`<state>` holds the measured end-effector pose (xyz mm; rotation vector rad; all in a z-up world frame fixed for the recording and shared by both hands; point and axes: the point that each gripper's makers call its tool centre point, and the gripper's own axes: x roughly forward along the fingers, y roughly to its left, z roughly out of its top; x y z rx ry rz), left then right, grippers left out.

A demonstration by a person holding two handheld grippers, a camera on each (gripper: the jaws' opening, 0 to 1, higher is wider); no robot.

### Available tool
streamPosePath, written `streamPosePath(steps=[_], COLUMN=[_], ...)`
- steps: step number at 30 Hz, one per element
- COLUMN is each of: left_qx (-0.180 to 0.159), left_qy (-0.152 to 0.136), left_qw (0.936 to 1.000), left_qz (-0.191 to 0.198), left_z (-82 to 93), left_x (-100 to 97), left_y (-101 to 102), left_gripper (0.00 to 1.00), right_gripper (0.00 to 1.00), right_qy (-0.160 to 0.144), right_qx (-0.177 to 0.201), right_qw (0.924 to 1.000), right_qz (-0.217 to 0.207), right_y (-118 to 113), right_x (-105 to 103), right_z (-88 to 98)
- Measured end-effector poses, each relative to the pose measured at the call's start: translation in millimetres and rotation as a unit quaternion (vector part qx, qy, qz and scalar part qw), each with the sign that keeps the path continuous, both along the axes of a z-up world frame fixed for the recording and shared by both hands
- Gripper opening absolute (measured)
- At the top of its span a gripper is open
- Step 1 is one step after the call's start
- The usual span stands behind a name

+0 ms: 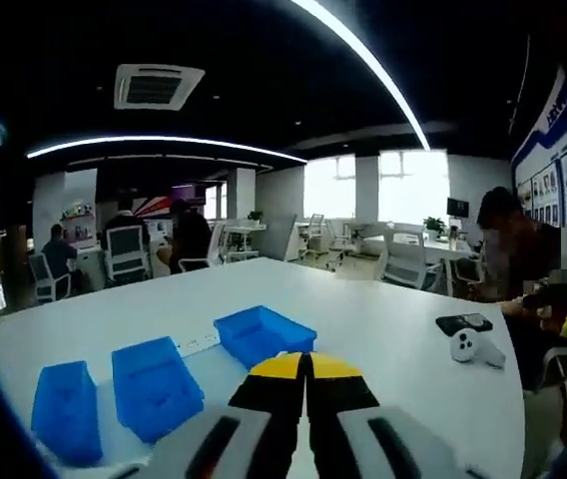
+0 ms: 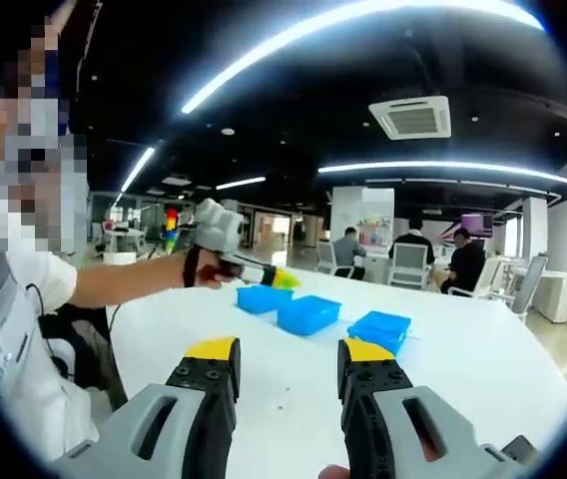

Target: Pick up the resistors one by one and place each resistor into its matching bin, sorting the parts by color and model until every resistor is separated into the correct bin for its type

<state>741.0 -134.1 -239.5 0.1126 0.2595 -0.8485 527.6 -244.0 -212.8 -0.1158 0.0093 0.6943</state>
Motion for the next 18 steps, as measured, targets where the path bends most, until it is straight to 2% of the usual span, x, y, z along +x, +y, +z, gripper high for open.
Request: streamPosePath(steps=[3,6,9,11,16,18], left_qx=[0.015,0.040,0.017,0.023,0.043,0.036], left_qy=[0.005,-0.013,0.006,-0.002,-0.018,-0.012], left_qw=[0.9998,0.9988,0.9991,0.9975,0.9947,0.9951], left_qz=[0.011,0.026,0.039,0.067,0.091,0.091], left_z=[-6.7,-11.4,-15.4,-18.2,-35.1,-38.3], left_x=[28.9,55.5,77.1,95.6,120.5,124.6], left_y=[-17,-29,-44,-47,-56,-58], left_gripper=[0.03,0.03,0.04,0.04,0.04,0.06], right_gripper=[0.41,0.41,0.41,0.41,0.41,0.41], right_qy=[0.000,0.001,0.001,0.001,0.001,0.002], right_qx=[0.001,0.002,0.001,0.001,0.002,0.002], right_qw=[1.0000,1.0000,1.0000,1.0000,1.0000,1.0000], right_qz=[-0.001,-0.001,-0.001,-0.001,-0.001,-0.001], right_y=[-1,-1,0,-1,-1,-1], right_x=[0,2,1,1,1,2], right_z=[0.0,-1.1,-2.0,-2.1,-2.7,-3.3])
